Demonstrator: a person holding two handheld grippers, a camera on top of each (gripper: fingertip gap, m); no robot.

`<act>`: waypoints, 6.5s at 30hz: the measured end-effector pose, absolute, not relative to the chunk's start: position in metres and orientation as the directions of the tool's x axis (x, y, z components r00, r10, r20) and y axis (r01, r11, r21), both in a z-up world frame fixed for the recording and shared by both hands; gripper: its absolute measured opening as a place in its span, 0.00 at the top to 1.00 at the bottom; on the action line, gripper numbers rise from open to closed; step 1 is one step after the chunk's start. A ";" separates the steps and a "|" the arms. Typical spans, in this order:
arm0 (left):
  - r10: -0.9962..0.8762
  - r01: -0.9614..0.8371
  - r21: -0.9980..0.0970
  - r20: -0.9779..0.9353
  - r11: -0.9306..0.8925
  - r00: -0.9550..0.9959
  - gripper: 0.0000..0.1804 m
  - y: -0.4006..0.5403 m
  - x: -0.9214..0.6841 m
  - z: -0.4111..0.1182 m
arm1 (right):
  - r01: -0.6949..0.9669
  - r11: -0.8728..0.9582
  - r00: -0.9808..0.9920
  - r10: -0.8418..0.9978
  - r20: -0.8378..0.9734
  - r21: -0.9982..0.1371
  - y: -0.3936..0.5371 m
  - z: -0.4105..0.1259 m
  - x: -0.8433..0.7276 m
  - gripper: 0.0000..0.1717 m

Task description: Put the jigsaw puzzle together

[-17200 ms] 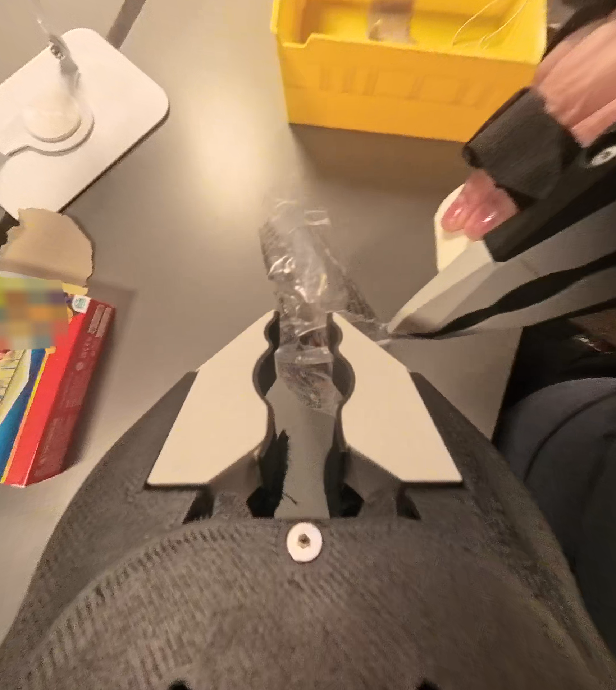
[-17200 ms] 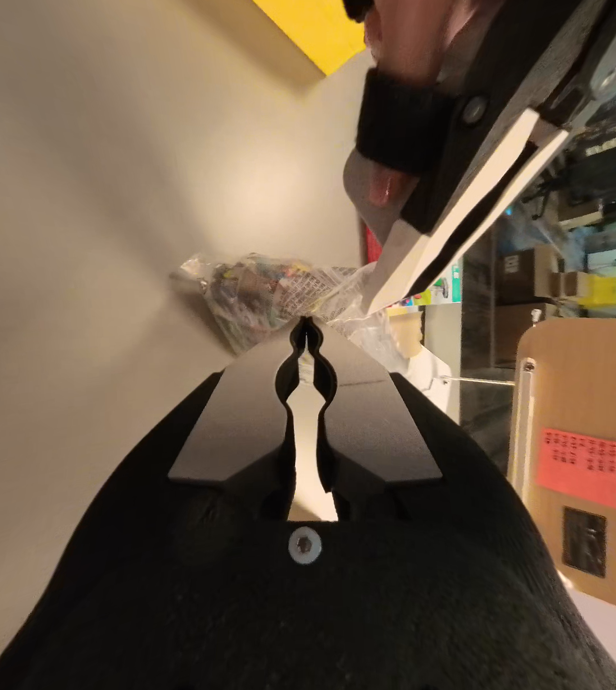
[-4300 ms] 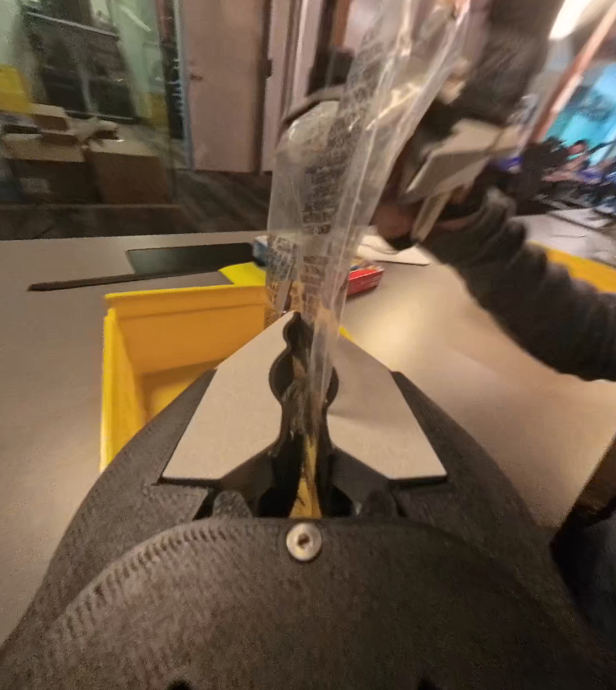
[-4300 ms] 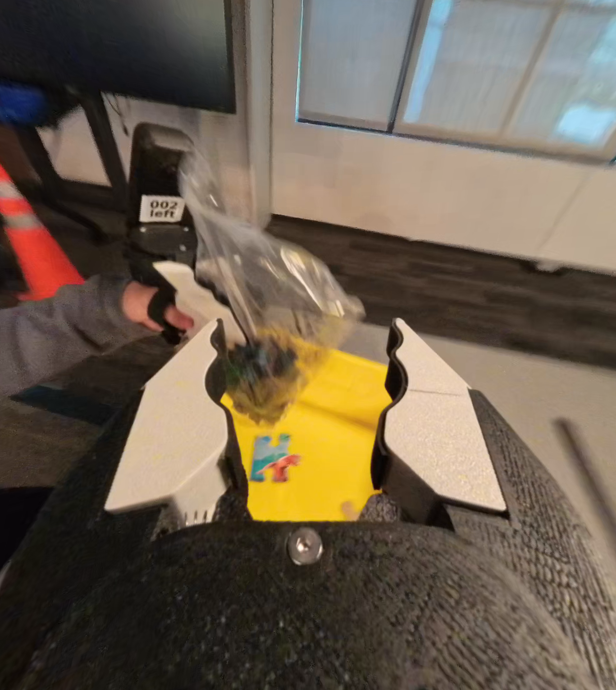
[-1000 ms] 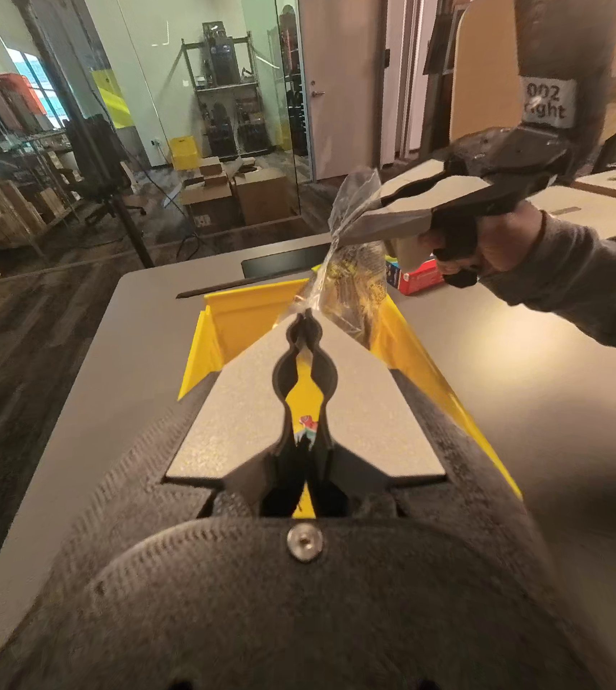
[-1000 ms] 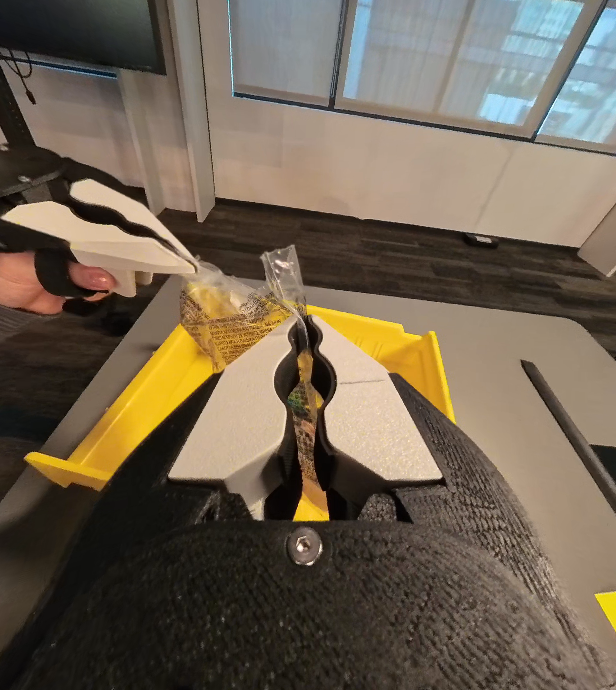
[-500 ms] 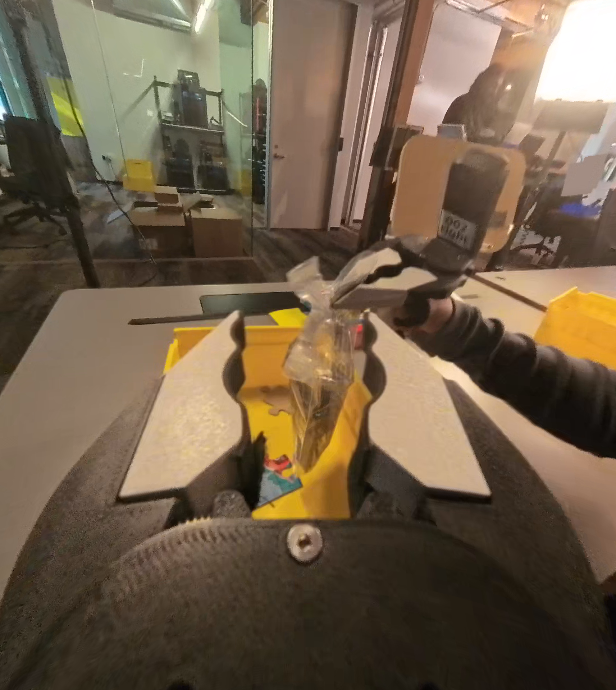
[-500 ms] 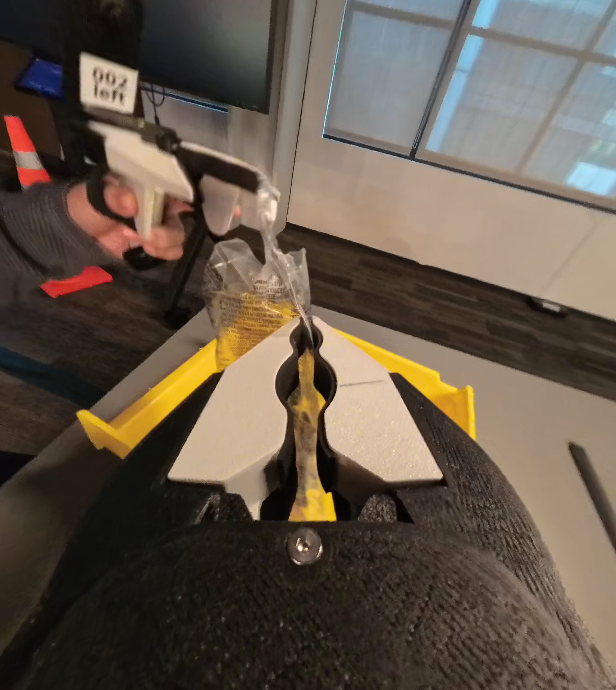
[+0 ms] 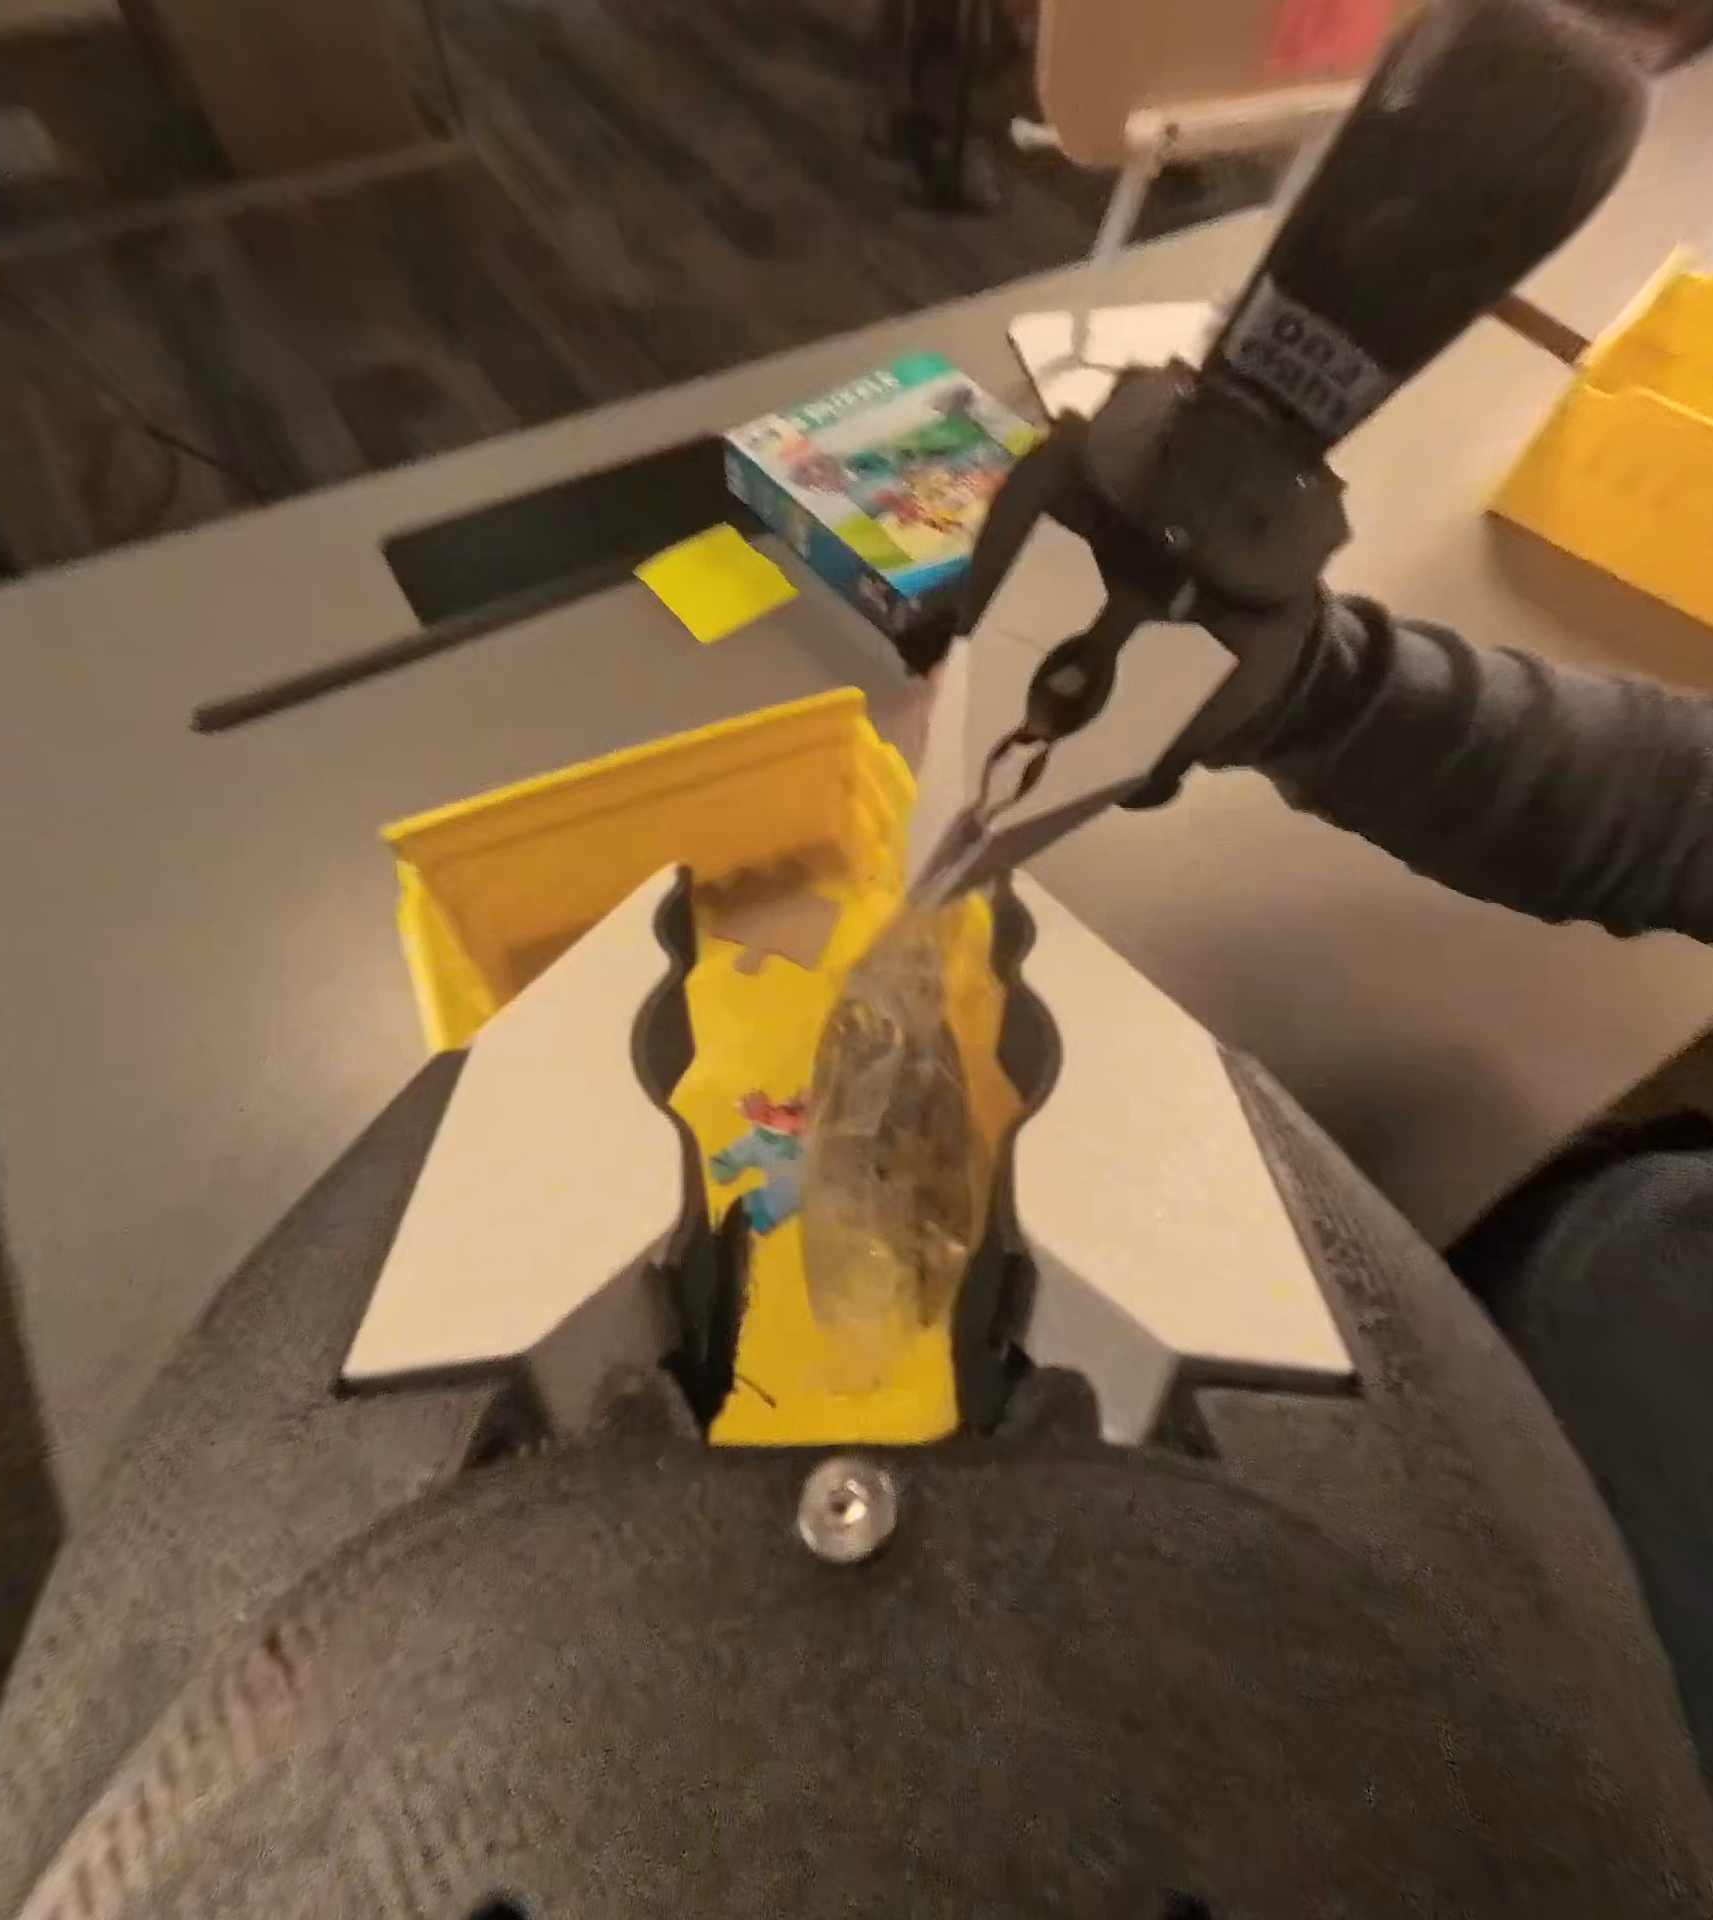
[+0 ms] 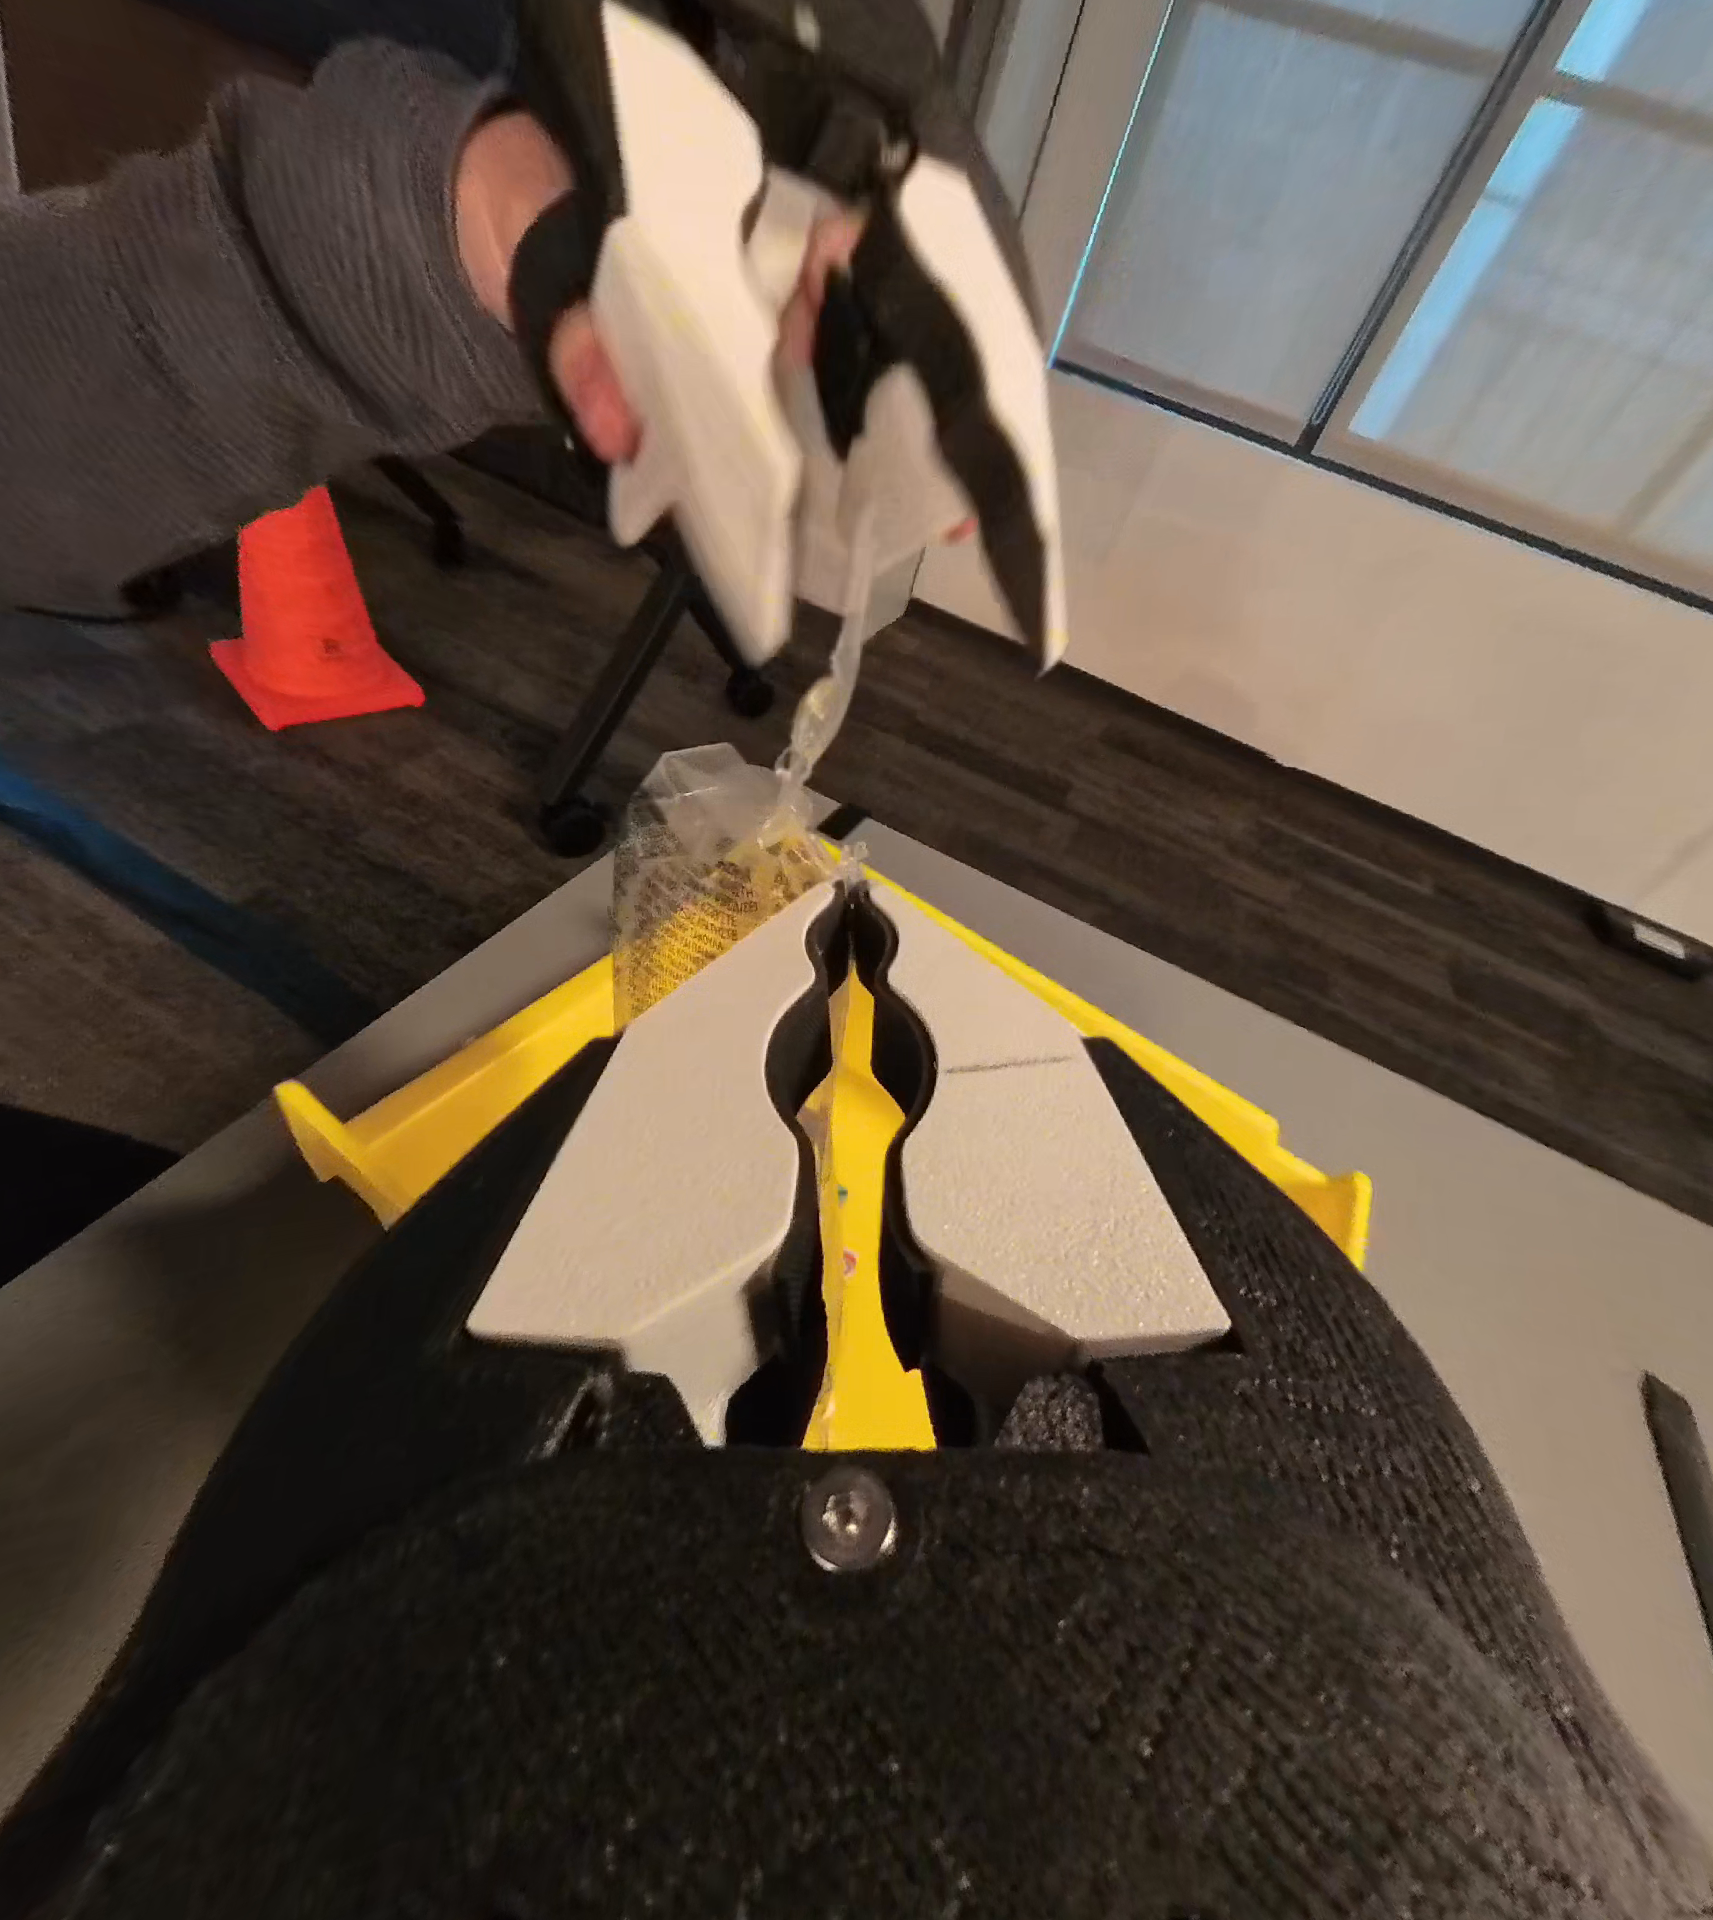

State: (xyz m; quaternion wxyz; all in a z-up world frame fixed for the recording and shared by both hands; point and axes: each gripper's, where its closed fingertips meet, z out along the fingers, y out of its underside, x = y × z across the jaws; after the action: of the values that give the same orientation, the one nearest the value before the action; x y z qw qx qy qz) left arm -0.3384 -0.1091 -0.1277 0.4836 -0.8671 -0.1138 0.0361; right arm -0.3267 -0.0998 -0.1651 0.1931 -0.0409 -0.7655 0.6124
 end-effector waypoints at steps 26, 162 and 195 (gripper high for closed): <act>0.135 0.072 -0.744 -0.024 -0.664 0.991 1.00 -0.096 -0.284 -0.236 | -0.338 0.908 -0.574 0.010 0.819 -0.248 -0.064 -0.226 -0.279 0.78; 0.060 -0.078 -0.413 -0.310 -0.907 0.949 1.00 -0.057 -0.284 -0.247 | -0.272 0.912 -0.544 0.118 0.831 -0.308 -0.066 -0.253 -0.240 1.00; 0.153 0.165 -0.548 0.069 -0.820 0.986 1.00 -0.062 -0.257 -0.220 | -0.330 0.885 -0.453 0.157 0.878 -0.328 -0.084 -0.229 -0.253 1.00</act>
State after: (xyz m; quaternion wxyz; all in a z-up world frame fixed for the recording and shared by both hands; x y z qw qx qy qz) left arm -0.2567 -0.0623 -0.2204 0.2882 -0.9539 -0.0834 -0.0110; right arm -0.2530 -0.0842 -0.2294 0.5203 0.0527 -0.8197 0.2338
